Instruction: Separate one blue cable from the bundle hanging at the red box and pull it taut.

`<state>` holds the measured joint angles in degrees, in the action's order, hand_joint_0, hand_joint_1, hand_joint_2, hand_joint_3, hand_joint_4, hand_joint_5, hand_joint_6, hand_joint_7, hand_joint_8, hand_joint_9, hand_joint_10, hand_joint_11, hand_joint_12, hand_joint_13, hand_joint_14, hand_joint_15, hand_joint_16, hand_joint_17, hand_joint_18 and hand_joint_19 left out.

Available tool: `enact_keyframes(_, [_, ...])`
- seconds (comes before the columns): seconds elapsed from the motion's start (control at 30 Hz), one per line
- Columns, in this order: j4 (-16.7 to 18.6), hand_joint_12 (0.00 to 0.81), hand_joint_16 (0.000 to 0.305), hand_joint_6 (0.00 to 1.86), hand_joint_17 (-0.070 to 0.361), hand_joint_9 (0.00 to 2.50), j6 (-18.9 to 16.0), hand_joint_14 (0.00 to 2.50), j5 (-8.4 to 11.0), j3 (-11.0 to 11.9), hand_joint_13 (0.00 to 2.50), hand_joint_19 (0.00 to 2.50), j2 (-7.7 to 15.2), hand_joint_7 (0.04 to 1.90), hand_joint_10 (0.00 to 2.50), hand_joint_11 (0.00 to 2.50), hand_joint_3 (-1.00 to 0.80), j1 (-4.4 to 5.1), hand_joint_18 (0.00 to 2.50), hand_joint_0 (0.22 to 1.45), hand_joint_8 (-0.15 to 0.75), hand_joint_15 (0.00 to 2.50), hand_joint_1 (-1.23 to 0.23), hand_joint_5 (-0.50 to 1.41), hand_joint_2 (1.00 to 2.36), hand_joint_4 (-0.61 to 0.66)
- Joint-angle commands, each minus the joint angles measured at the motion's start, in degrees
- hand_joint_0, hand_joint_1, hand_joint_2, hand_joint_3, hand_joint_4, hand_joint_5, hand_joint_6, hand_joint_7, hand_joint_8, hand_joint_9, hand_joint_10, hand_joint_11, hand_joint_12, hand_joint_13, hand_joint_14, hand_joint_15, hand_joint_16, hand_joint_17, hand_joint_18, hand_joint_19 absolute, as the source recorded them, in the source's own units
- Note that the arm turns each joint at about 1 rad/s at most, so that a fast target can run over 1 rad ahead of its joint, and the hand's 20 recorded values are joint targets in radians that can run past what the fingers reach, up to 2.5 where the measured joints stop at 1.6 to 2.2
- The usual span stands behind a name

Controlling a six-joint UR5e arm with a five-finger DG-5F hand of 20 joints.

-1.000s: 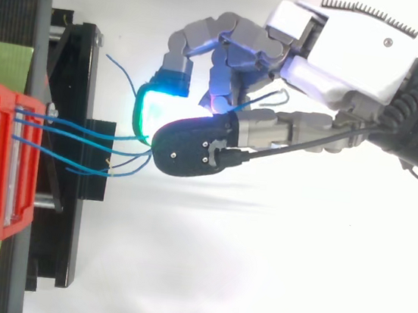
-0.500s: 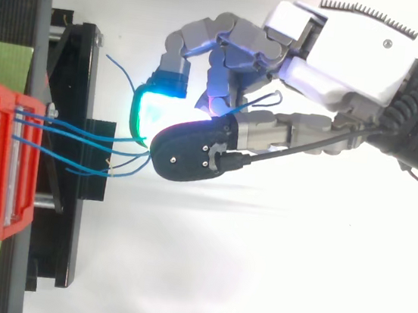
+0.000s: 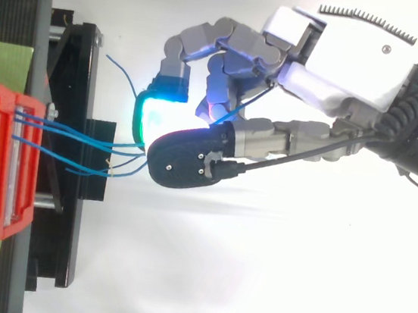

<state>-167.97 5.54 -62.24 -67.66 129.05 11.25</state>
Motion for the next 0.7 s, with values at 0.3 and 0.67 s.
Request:
enact_keyframes(0.3, [-0.1, 0.312, 0.044, 0.88, 0.099, 0.61, -3.0, 0.98, 0.81, 0.0, 0.95, 0.72, 0.1, 1.15, 1.99, 0.89, -0.5, 0.17, 0.75, 0.6, 0.255, 1.21, -0.66, -0.18, 1.0, 0.1])
enact_keyframes(0.67, [-0.2, 0.309, 0.045, 0.9, 0.102, 0.61, -3.0, 0.91, 0.63, 0.0, 0.98, 0.72, 0.1, 1.1, 1.97, 0.91, -0.5, 0.17, 0.76, 0.61, 0.246, 1.24, -0.78, -0.19, 1.0, 0.08])
